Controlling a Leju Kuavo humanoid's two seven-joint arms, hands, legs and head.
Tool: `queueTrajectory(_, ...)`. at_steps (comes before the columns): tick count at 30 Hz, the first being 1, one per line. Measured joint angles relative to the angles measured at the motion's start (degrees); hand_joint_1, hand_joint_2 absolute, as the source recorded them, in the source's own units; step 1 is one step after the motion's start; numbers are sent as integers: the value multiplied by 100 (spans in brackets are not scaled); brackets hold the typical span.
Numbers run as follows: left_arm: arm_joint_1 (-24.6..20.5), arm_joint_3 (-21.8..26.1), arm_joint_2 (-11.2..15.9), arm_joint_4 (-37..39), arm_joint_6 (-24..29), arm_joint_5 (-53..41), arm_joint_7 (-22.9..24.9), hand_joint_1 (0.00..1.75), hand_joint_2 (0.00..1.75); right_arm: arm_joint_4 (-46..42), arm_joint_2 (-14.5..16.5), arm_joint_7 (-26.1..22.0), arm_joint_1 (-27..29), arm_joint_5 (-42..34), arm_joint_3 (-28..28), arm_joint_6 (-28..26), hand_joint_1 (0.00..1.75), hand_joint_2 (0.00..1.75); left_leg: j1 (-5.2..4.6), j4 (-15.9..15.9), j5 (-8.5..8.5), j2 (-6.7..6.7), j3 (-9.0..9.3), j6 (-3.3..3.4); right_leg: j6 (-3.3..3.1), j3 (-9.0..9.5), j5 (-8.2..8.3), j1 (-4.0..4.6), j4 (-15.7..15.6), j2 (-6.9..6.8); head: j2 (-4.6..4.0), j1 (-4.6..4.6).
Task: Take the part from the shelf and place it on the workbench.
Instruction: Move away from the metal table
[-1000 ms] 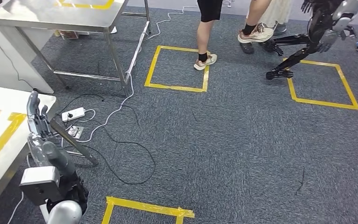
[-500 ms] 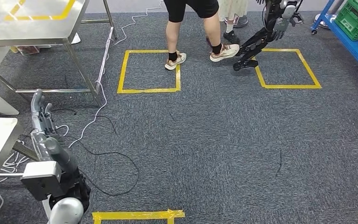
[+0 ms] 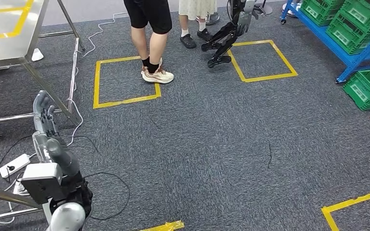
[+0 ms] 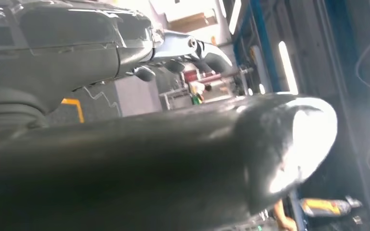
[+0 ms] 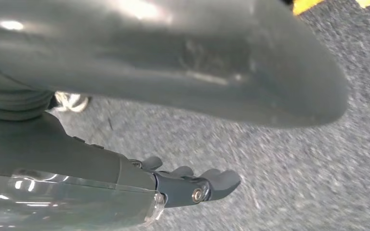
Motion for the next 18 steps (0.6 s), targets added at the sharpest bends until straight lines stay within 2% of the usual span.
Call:
queueTrajectory(1,-7,-2,10,-13,0,-24,50,0,0,-1,11,23,6,-8,-4,4,0,0,4,-16,-3,81,21,32,29,-17,-25,7,30,-60,0,10)
queueTrajectory(2,-10,-3,20,-29,0,-48,109,0,0,-1,22,34,3,-16,-8,9,0,0,10,-35,-6,168,44,62,55,-62,-88,17,127,-182,0,28)
queueTrajectory(3,-13,-4,32,-51,0,-65,173,0,0,-2,36,39,-4,-25,-14,15,0,0,12,-52,-13,271,68,91,81,-174,-216,25,357,-353,0,44)
queueTrajectory(4,-16,-3,53,-73,0,-69,237,0,0,-3,50,39,-14,-32,-19,20,0,0,-2,-55,-29,373,85,113,104,-360,-389,29,711,-531,0,62)
queueTrajectory(5,-21,-4,75,-91,0,-73,295,0,0,-3,62,39,-22,-36,-23,22,0,0,-15,-56,-46,470,94,128,121,-572,-560,22,1104,-626,0,68)
queueTrajectory(6,-31,-10,97,-104,0,-78,353,0,0,-3,77,39,-17,-46,-27,23,0,0,-28,-55,-64,568,103,136,132,-774,-679,14,1465,-678,0,67)
queueTrajectory(7,-48,-17,117,-110,0,-82,401,0,0,-3,91,39,-2,-64,-30,23,0,0,-38,-53,-84,651,114,136,132,-888,-684,9,1645,-696,0,68)
queueTrajectory(8,-70,-25,129,-111,0,-83,425,0,0,-3,102,38,17,-83,-31,22,0,0,-46,-53,-103,714,132,131,123,-887,-577,7,1604,-703,0,67)
queueTrajectory(9,-100,-32,141,-111,0,-90,443,0,0,-2,111,36,37,-102,-33,23,0,0,-53,-53,-125,771,161,123,101,-780,-381,11,1366,-720,0,66)
queueTrajectory(10,-137,-42,155,-113,0,-112,458,0,0,-2,114,34,50,-113,-35,25,0,0,-57,-56,-150,818,198,112,62,-579,-148,25,943,-776,0,67)
queueTrajectory(12,-199,-63,183,-124,0,-185,517,0,0,-2,115,32,52,-114,-37,32,0,0,-63,-74,-186,891,255,82,-35,-226,101,94,245,-992,0,67)
queueTrajectory(13,-222,-78,201,-133,0,-226,567,0,0,-2,115,32,45,-113,-37,33,0,0,-64,-85,-194,923,270,57,-76,-138,128,133,60,-1077,0,64)
queueTrajectory(14,-243,-101,218,-140,0,-253,613,0,0,-2,115,33,40,-119,-39,31,0,0,-63,-96,-197,952,277,31,-104,-127,99,164,33,-1114,0,61)
queueTrajectory(16,-291,-159,253,-152,0,-267,662,0,0,-2,114,33,36,-137,-44,23,0,0,-59,-120,-206,1019,310,-31,-142,-127,100,188,-1,-1058,0,59)
queueTrajectory(18,-321,-193,280,-173,0,-200,614,0,0,-2,121,16,38,-138,-55,27,0,0,-44,-39,-292,789,310,-89,-183,-70,122,161,-77,-979,0,44)
